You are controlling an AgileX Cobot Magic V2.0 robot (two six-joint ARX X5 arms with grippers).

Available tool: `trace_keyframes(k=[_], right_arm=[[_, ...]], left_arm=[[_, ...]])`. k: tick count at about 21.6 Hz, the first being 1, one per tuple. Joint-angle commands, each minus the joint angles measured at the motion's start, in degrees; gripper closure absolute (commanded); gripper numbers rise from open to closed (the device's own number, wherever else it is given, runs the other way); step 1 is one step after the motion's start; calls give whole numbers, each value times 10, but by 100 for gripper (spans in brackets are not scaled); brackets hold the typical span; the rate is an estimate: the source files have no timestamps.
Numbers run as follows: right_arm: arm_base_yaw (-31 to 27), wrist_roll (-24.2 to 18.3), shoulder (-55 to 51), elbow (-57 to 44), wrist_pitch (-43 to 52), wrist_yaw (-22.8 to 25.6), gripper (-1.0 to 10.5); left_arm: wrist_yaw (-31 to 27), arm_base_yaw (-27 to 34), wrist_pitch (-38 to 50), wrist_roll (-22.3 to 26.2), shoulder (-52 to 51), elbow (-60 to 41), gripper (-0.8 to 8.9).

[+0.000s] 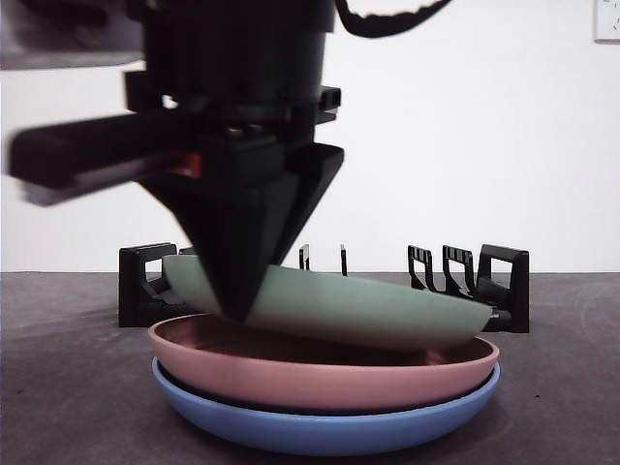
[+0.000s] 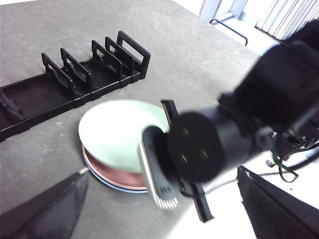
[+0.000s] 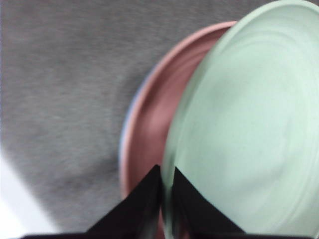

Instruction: Place the plate

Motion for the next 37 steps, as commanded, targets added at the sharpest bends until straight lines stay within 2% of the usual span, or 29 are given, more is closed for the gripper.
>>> trace_keyframes(k=[1,7,11,17,20,24,29,32,35,37], right_arm=[[20,32,9,7,1,0,940],[22,48,9,7,-14,1,923],[22,72,8,7,-8,1,682],[16,98,-16,21,-21,-20,543],[-19,100,-62,21,-40,-64,536],[-96,96,-138,20,-58,-86,536],[-200,50,-260,-3,-99,-100,536],[-256,35,-365,-52,-92,-151,536],[-285,35,-482,-106,-91,-184,536],[-288,46,-548,-134,-94,-190,536]], left_arm=[[-1,-3,7,7,2,13,349],[-1,-3,7,7,2,13,349],[-1,-3,6,7,2,13,349],[-1,-3,6,7,2,13,349],[-1,-3,6,7,2,13,349],[-1,-3,6,7,2,13,349],[-3,-3,6,7,3,10,349],[-24,-3,6,3,5,9,349],[-43,-3,7,3,12,8,349],[-60,-3,8,-3,19,8,349]])
